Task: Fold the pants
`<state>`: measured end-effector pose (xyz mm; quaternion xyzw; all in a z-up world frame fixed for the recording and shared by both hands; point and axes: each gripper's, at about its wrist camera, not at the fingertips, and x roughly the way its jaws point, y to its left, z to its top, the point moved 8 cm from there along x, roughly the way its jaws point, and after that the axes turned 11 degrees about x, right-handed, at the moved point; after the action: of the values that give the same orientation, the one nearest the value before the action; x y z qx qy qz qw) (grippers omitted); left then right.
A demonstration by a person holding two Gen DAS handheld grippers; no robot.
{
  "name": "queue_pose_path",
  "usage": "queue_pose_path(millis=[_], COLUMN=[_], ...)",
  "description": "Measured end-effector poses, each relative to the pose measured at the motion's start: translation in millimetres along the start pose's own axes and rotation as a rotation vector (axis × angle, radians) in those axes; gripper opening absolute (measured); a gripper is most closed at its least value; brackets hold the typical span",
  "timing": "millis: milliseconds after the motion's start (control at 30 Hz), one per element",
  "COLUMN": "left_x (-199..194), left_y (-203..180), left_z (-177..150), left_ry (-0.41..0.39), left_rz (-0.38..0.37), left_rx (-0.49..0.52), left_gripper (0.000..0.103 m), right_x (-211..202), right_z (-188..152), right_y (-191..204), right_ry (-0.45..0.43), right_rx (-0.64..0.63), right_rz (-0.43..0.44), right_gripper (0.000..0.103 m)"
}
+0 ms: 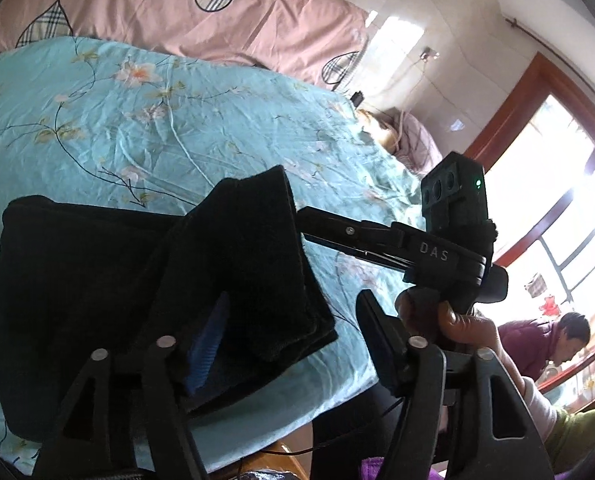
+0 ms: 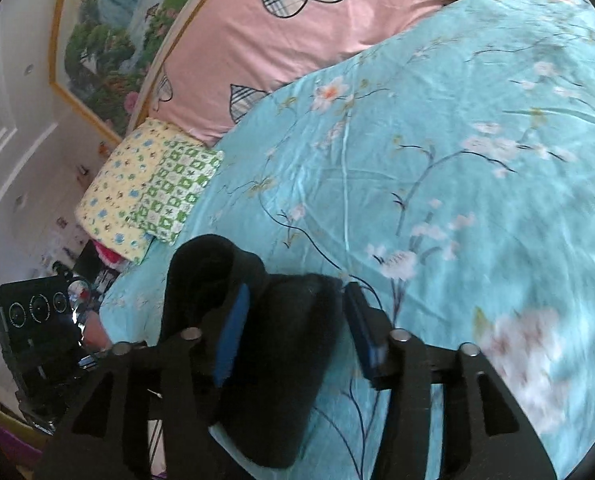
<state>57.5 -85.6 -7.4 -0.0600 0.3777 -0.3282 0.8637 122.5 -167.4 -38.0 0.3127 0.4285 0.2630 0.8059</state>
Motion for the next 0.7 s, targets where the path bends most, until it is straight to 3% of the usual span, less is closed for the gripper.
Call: queue_pose_path(millis=[67,167,433,700], left_x=[-7.8,-17.8,-47.3,-75.4], left_y=[-1.3,1.0,37.1,75.7], left_z=[0.5,0.9,1.5,1.7], left_ry=[-0.011,-0.025,-0.067,-0.119], left_rz=[-0.024,-0.023,0.052,0.105], left_rx=[-0.005,-0.010,-0.085,-0.173], left_gripper=[0.068,0.070,0.070,0.071], right_x=[-7.3,-16.2,-18.5,-9.1], right_z=[-1.0,-3.2,-15.0,-29.8], right_y=[0.3,5.4,35.0,57.5], right_ry=[-0.022,-0.045,-0.047,-0.042], right_rx=[0.012,0.032,-0.026,-0.086], right_rz=[-0.011,0.001,-0.052,-0.109], right_gripper=[0.071,0.081,0.089,0.090])
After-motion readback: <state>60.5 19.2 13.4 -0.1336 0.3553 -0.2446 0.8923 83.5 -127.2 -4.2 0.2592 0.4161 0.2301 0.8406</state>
